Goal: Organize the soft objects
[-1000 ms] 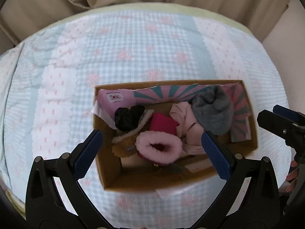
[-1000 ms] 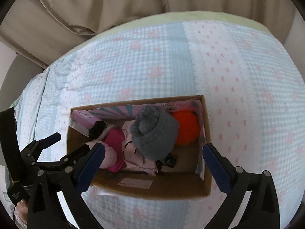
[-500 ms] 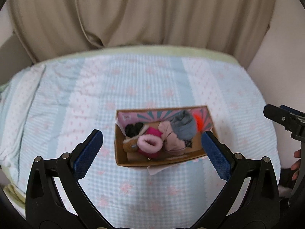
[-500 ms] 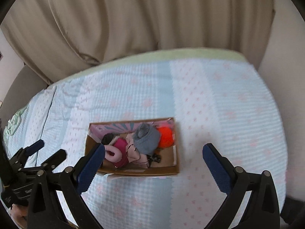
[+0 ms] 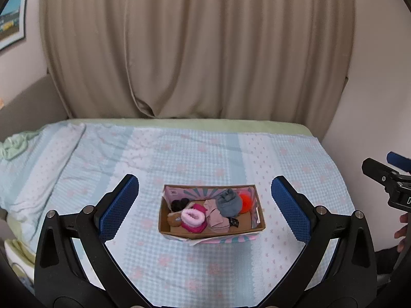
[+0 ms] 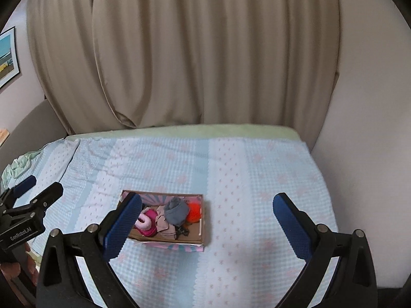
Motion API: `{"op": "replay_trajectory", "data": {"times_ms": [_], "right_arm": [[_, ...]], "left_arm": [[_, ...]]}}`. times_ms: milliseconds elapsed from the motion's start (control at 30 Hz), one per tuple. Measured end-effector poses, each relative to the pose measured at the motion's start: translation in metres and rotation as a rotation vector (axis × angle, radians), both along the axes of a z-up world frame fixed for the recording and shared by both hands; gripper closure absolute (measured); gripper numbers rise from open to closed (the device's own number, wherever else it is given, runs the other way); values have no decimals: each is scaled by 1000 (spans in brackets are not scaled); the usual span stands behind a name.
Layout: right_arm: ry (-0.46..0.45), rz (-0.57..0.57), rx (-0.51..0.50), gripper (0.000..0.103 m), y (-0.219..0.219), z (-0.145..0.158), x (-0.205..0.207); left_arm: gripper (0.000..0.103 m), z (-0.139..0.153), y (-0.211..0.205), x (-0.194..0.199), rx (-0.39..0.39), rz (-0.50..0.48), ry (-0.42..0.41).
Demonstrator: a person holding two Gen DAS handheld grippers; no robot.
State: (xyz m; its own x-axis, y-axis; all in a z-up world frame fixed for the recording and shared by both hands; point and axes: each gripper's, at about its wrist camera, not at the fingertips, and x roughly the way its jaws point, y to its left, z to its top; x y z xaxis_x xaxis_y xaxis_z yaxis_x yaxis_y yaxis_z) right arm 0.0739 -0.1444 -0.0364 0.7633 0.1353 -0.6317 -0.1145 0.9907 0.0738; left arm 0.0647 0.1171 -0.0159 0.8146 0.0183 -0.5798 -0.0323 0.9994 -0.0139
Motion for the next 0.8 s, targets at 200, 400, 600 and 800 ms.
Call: {"op": "replay_trajectory", "data": {"times_ms": [200,400,600,800], "right_arm": [[-61,-9,-4,1,-12,11,-28],[-111,-22,1,1,-22,15,-45],[-162,-24,-12,1,-26,25,-53],[-168,-24,-9,1,-30,26,-54]], "left_arm": [[0,7,-17,-31,23,7,-58],[0,11,-29,-45,33,16,-91],[0,18,-36,-50,31,25,-114],[0,23,-43,-50,45,29,-133]]}}
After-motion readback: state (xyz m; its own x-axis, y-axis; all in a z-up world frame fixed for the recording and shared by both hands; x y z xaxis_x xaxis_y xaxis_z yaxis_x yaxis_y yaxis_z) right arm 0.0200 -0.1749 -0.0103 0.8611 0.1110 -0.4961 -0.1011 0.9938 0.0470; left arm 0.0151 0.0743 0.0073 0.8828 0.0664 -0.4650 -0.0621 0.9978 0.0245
